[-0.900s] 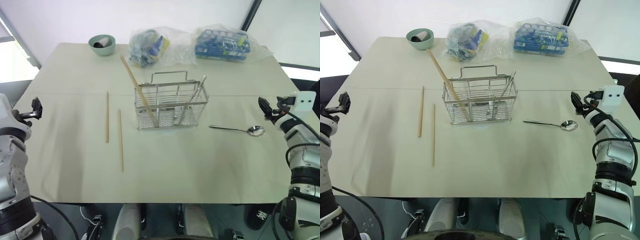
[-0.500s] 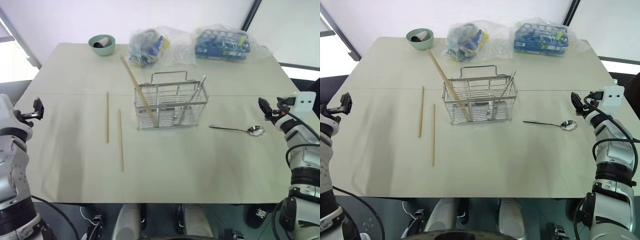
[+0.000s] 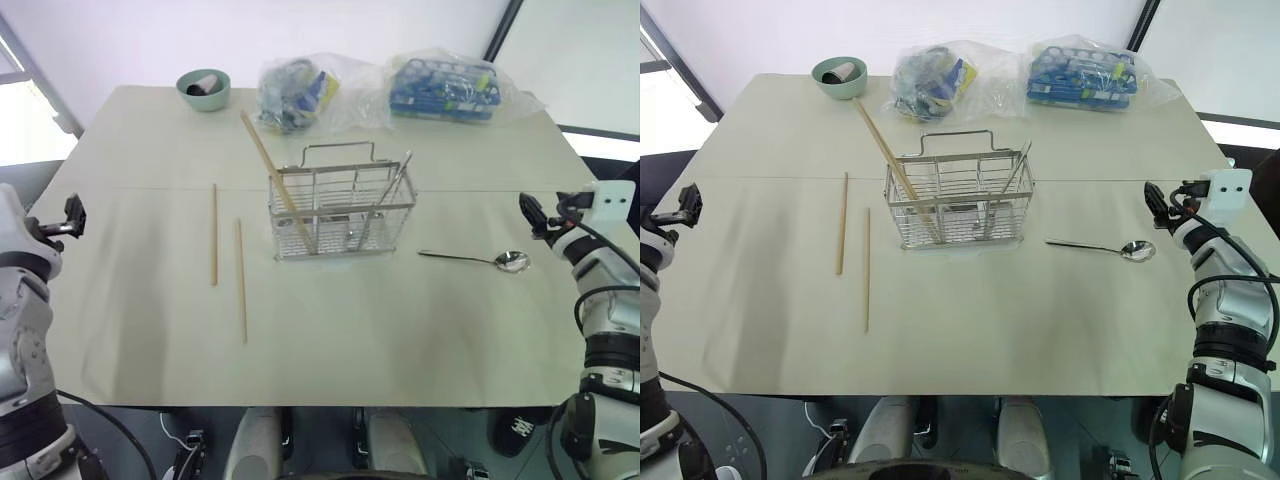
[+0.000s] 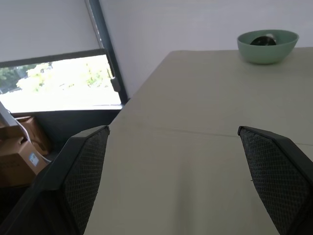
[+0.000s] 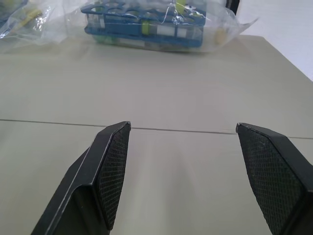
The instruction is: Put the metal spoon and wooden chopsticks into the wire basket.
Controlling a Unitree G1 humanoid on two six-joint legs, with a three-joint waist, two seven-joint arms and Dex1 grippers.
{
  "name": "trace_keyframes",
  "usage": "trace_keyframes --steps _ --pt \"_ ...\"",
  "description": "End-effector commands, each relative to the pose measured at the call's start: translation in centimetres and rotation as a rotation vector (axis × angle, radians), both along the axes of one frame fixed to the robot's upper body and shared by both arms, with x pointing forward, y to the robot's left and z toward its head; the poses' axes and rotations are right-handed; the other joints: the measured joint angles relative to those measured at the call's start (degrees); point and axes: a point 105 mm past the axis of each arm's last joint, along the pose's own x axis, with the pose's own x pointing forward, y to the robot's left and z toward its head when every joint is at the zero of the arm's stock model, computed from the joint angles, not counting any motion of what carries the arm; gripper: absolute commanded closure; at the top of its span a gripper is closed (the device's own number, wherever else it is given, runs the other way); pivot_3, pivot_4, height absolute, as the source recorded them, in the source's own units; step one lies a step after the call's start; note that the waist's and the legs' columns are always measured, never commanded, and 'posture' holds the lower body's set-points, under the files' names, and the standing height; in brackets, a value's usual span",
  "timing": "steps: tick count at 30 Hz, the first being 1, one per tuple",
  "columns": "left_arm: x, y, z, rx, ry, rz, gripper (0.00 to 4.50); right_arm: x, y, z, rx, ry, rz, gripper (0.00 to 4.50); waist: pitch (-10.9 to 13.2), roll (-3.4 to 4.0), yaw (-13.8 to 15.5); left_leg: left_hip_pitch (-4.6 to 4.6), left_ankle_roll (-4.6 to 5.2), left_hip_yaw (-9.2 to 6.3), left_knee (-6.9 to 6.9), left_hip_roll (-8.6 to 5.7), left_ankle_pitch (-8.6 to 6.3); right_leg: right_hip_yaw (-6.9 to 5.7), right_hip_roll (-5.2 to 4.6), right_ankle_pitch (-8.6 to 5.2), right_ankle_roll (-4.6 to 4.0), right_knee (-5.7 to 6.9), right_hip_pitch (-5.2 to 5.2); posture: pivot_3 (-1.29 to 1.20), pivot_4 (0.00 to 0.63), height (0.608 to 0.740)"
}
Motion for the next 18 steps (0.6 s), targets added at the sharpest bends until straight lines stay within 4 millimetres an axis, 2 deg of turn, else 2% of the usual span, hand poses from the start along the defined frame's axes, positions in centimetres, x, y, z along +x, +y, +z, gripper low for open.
trace_keyframes --steps 1,5,8,11,13,15,18 --pt "-0.6 0.1 1.6 0.037 -0.041 0.007 0.07 -0.1 -0.5 2.4 -0.024 -0.063 -0.004 0.96 0.0 0.00 0.0 0.00 0.00 0.00 0.00 0.00 0.00 0.01 0.00 0.00 0.00 0.00 0.00 0.00 0.150 0.717" --pt "-0.1 -0.3 2.6 0.038 -0.070 -0.014 0.07 0.2 -0.5 2.9 -0.044 -0.063 0.008 0.96 0.0 -0.01 0.1 -0.01 0.00 0.01 0.00 -0.01 0.00 0.01 -0.01 0.00 0.00 0.00 0.00 0.00 0.150 0.717" --pt "0.5 -2.0 4.6 0.011 -0.128 -0.119 0.07 0.7 -0.4 3.9 -0.077 -0.053 0.047 0.96 0.0 0.00 0.1 -0.01 0.00 0.02 0.00 -0.01 0.00 0.01 -0.01 0.00 0.00 -0.01 -0.02 0.00 0.150 0.717" --pt "0.8 -5.6 7.1 -0.031 -0.177 -0.354 0.07 1.2 0.3 5.2 -0.138 -0.032 0.133 0.96 0.0 -0.01 0.0 -0.04 0.00 0.02 0.00 -0.02 0.00 0.01 -0.01 0.00 0.00 -0.01 -0.04 0.00 0.150 0.717" --pt "0.3 -9.8 8.1 -0.011 -0.154 -0.612 0.07 1.4 1.3 6.3 -0.185 -0.006 0.240 0.96 0.1 -0.01 -0.1 -0.04 0.00 0.04 0.00 -0.01 0.00 0.03 0.00 0.00 0.00 -0.02 -0.05 0.00 0.150 0.717" --pt "-0.8 -13.1 8.0 0.006 -0.098 -0.828 0.07 1.4 2.3 6.9 -0.232 0.028 0.347 0.96 0.1 0.03 -0.2 -0.04 0.00 0.07 -0.03 -0.01 0.00 0.05 0.00 0.00 0.01 -0.08 -0.05 0.00 0.150 0.717" --pt "-2.6 -16.9 7.5 0.029 -0.010 -1.083 0.07 1.2 3.9 6.9 -0.314 0.103 0.506 0.96 0.1 0.07 -0.3 -0.01 -0.01 0.12 -0.06 -0.01 0.01 0.09 0.02 0.00 0.01 -0.11 -0.05 0.00 0.150 0.717"
